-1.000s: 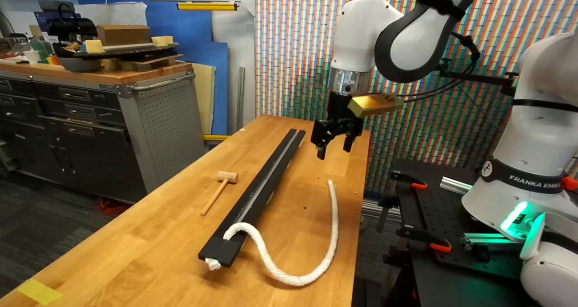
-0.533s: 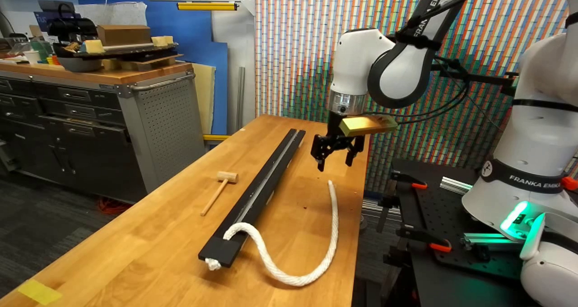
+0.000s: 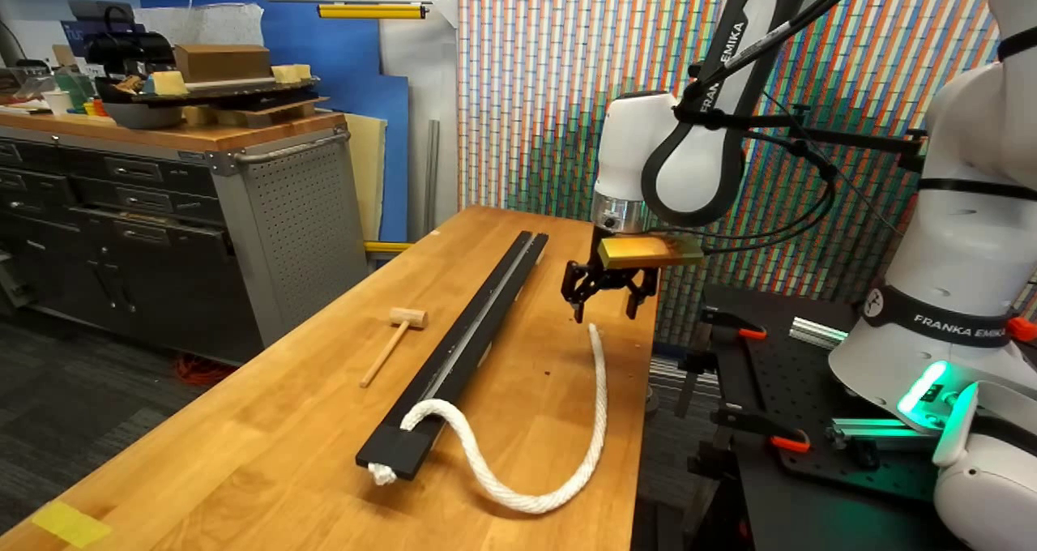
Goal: Align the rope with the black object
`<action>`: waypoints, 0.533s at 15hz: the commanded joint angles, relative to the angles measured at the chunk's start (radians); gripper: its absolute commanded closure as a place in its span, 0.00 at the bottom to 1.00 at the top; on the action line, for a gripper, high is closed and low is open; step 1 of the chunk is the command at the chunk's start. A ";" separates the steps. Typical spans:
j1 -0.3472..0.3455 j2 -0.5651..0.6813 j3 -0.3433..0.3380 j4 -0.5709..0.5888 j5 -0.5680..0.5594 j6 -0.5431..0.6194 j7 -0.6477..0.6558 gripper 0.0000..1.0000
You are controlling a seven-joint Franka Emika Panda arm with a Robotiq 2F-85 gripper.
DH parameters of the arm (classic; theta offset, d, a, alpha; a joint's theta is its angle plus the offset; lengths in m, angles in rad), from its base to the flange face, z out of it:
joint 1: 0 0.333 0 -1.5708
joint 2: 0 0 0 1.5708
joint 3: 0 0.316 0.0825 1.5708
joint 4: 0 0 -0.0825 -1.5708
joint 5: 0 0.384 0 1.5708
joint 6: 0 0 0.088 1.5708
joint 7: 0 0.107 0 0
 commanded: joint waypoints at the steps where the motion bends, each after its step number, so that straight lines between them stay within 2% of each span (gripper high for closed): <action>1: 0.026 0.073 -0.007 0.057 0.087 0.015 -0.013 0.00; 8: 0.063 0.174 -0.053 0.134 0.116 -0.006 -0.007 0.00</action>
